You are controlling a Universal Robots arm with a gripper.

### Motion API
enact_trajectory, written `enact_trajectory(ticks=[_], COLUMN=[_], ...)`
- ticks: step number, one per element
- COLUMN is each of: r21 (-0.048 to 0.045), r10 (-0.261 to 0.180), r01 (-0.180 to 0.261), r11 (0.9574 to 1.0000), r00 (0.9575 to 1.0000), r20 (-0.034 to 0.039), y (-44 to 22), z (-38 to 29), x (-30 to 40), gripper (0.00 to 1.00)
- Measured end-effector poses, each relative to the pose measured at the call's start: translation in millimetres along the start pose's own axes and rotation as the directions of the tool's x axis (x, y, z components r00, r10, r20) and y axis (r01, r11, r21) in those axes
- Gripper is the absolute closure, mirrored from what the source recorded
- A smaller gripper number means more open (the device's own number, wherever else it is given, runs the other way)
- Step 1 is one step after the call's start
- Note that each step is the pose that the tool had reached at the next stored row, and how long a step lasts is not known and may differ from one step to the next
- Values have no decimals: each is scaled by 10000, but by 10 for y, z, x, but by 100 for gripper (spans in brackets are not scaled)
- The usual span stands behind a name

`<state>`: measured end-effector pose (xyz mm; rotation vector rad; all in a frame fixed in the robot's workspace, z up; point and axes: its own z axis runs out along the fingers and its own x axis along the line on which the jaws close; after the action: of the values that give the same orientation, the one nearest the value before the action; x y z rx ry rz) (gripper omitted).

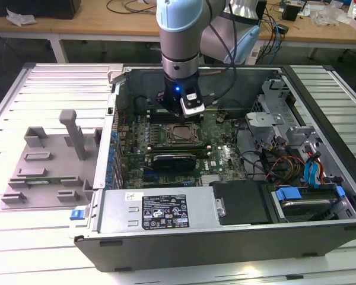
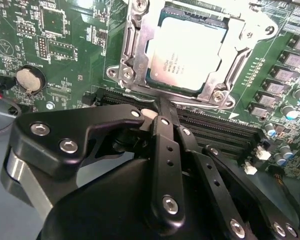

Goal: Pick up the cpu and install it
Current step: 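Install the first cpu locking lever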

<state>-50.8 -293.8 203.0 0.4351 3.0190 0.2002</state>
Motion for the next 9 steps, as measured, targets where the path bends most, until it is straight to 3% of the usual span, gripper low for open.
enact_trajectory(ticks=[4,9], r21=[154,159], r10=[-13,-13], r01=[13,12], r11=[9999,9999], r00=[10000,10000], r20=[55,58], y=[-3,13], z=[37,45], x=[-1,-5], gripper=[89,89])
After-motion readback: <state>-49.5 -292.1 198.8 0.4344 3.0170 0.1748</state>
